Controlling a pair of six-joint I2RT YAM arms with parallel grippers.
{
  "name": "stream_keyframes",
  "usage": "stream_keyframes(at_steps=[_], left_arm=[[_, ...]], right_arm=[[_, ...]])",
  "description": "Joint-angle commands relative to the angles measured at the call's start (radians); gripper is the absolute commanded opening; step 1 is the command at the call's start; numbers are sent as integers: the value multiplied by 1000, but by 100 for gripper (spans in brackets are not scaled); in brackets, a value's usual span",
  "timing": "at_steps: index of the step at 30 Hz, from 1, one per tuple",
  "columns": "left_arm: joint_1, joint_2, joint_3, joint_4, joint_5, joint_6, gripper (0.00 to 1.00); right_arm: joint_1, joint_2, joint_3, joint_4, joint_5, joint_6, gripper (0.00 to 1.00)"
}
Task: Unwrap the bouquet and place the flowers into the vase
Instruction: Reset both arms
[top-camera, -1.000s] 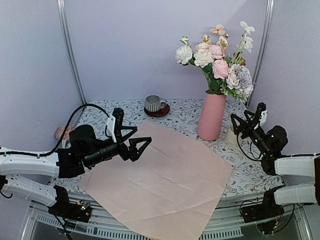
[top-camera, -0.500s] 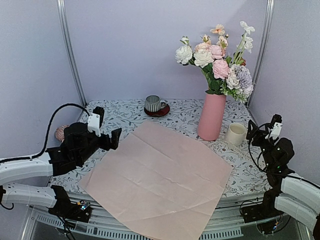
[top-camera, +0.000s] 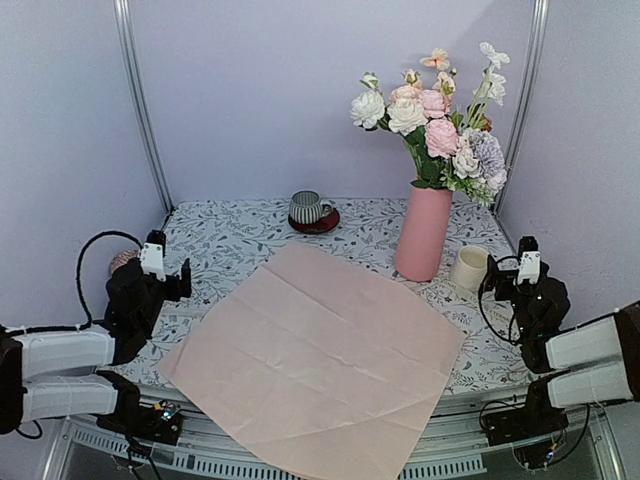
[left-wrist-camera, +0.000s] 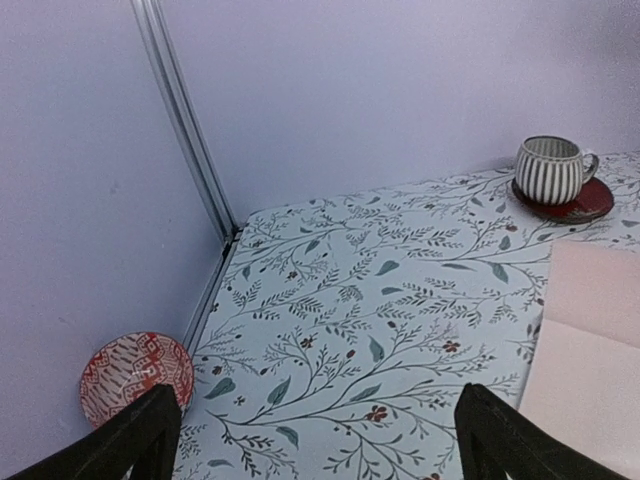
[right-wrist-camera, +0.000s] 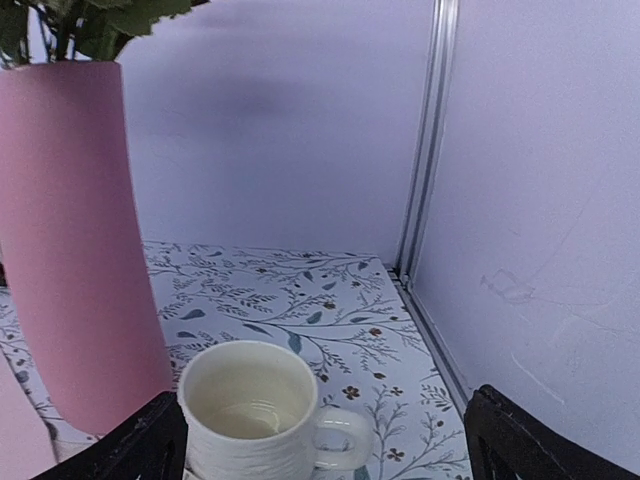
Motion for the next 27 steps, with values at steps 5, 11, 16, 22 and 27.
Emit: stream_keyframes(at_steps=[5, 11, 16, 22, 27], left_arm=[[180, 192, -54, 359, 234, -19, 98], [221, 283, -15, 414, 234, -9, 98], [251, 332, 17, 428, 256, -7, 95], [268, 412, 80, 426, 244, 5, 93], [278, 451, 130, 380, 245, -8, 97]], right_arm=[[-159, 337, 26, 411, -235, 96, 99], [-160, 403, 119, 288, -219, 86, 99], [-162, 399, 164, 210, -220, 96, 99], [-162, 399, 174, 194, -233, 90, 99], [-162, 398, 174, 192, -233, 91, 99]])
